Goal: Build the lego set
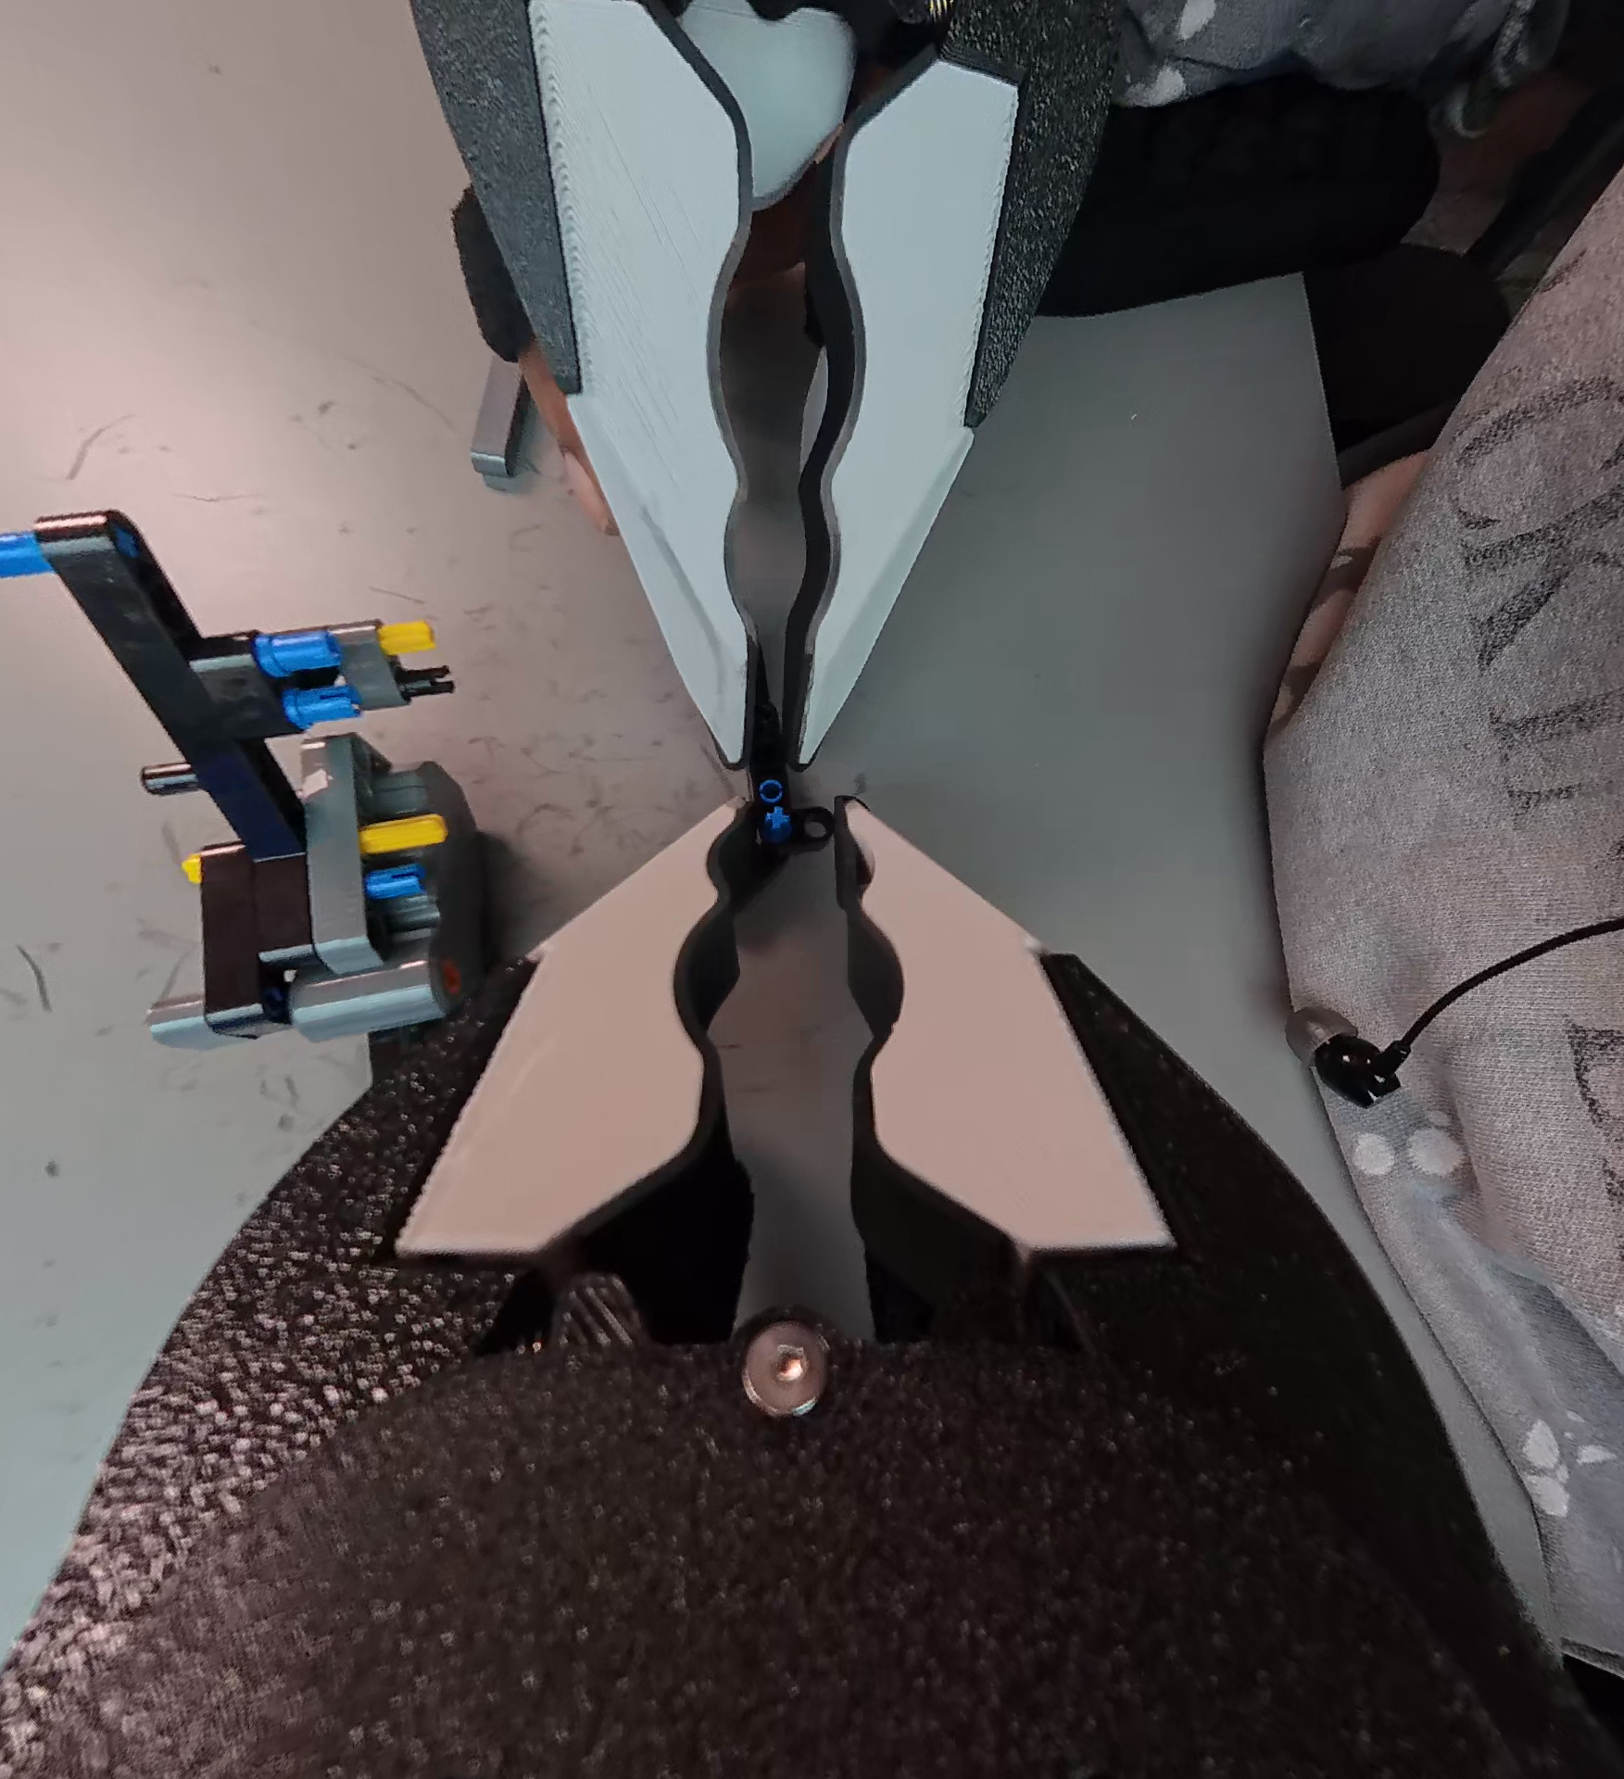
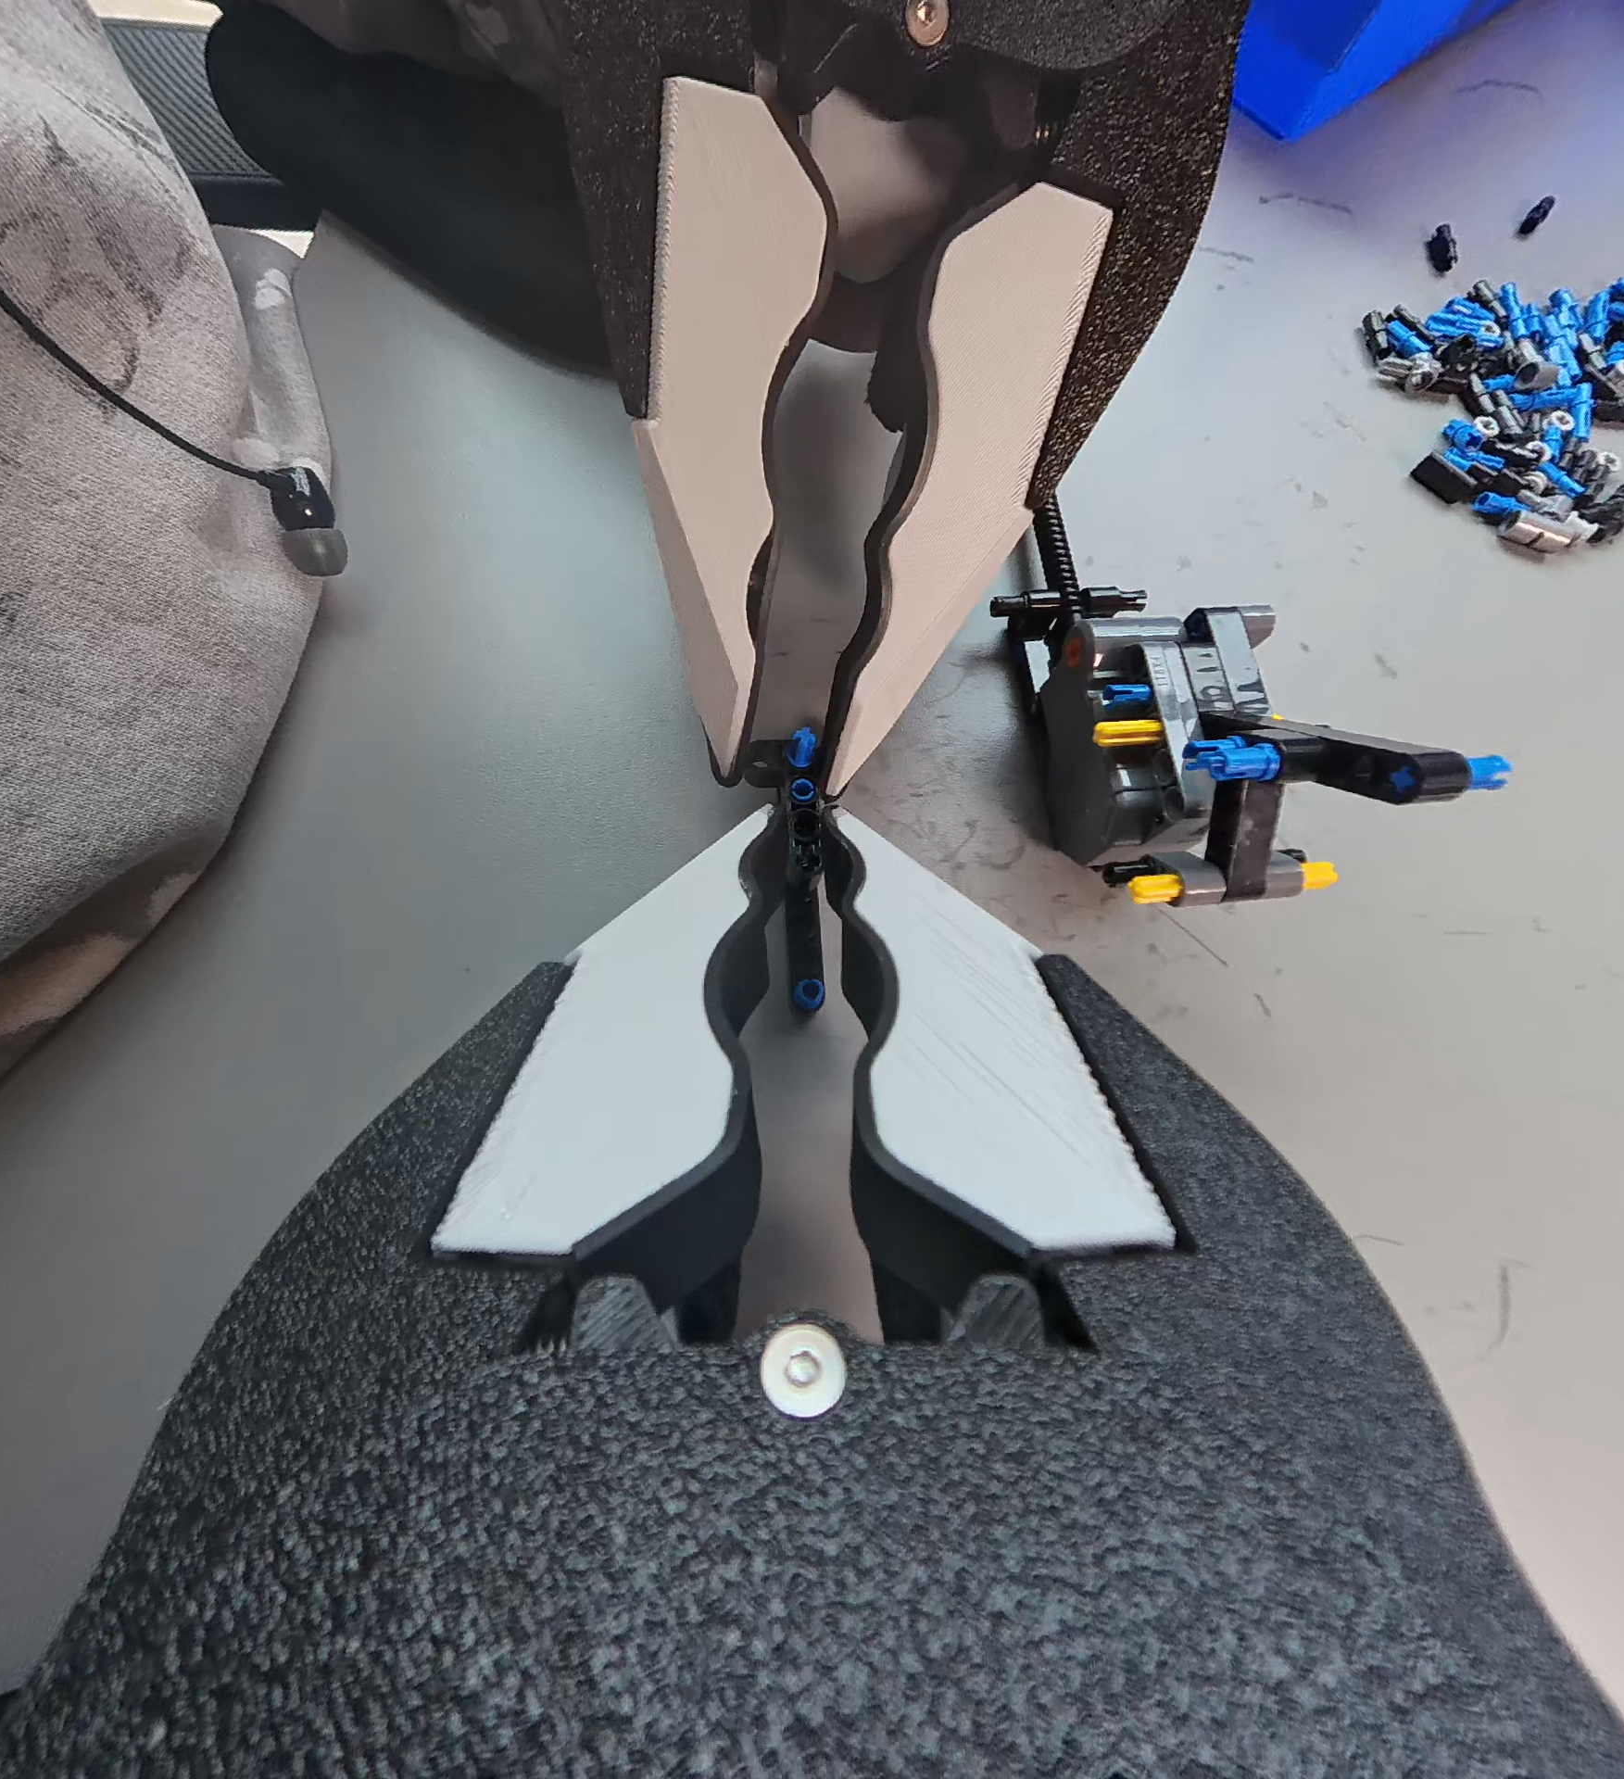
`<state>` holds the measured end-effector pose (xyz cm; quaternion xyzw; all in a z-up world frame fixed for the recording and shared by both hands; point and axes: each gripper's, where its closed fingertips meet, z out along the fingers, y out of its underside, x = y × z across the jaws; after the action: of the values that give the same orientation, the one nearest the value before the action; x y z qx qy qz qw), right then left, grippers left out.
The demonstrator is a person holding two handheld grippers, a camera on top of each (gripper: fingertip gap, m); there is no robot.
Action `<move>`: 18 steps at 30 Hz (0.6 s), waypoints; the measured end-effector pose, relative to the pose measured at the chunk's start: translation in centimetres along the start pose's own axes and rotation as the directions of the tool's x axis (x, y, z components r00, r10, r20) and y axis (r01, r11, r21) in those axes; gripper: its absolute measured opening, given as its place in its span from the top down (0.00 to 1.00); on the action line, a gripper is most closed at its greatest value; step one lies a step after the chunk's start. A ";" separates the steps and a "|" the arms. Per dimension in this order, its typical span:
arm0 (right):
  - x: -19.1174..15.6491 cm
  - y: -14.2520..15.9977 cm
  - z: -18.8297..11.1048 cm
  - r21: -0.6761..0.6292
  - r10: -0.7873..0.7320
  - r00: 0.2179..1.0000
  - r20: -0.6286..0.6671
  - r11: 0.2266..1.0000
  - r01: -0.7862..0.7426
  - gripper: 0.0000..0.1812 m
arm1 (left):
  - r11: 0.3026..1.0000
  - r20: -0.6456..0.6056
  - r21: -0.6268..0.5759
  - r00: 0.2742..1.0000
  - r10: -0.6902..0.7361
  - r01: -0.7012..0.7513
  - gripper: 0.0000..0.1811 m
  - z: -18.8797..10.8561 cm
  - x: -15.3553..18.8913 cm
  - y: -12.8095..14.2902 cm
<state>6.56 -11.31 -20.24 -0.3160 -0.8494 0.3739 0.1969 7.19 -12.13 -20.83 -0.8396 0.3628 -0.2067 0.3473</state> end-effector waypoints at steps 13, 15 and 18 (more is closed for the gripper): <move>0.8 0.6 -1.5 0.003 0.028 0.999 -0.024 1.000 -0.027 0.89 | 0.987 0.044 0.127 0.994 -0.105 0.099 0.91 -3.6 -2.8 -0.6; 0.3 0.7 -0.6 -0.027 0.011 1.000 -0.009 1.000 -0.011 0.89 | 0.991 0.042 0.094 0.994 -0.098 0.094 0.91 -3.3 -2.7 -0.1; 0.0 0.8 0.5 -0.069 -0.011 1.000 0.004 0.998 0.011 0.90 | 0.997 0.055 0.025 0.995 -0.079 0.078 0.91 -2.4 -2.6 1.0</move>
<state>6.61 -11.16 -21.18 -0.3174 -0.8639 0.3439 0.1863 3.60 -11.72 -20.15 -0.8547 0.3174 -0.2007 0.3584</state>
